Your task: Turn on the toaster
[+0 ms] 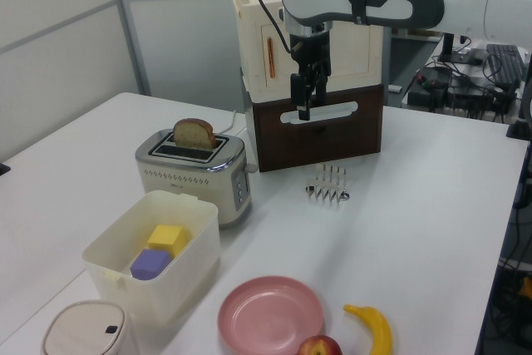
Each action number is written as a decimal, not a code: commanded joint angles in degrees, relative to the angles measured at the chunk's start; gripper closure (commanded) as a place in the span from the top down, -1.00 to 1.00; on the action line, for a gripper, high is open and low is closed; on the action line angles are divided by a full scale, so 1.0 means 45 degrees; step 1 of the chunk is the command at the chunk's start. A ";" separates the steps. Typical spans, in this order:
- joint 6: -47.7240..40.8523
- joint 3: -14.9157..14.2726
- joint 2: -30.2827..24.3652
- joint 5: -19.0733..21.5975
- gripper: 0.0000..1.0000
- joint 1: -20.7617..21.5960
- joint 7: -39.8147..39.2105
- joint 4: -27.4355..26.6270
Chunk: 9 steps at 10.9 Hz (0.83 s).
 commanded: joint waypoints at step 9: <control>-0.0276 -0.0082 -0.0370 -0.0025 -1.00 0.0162 -0.0027 -0.0418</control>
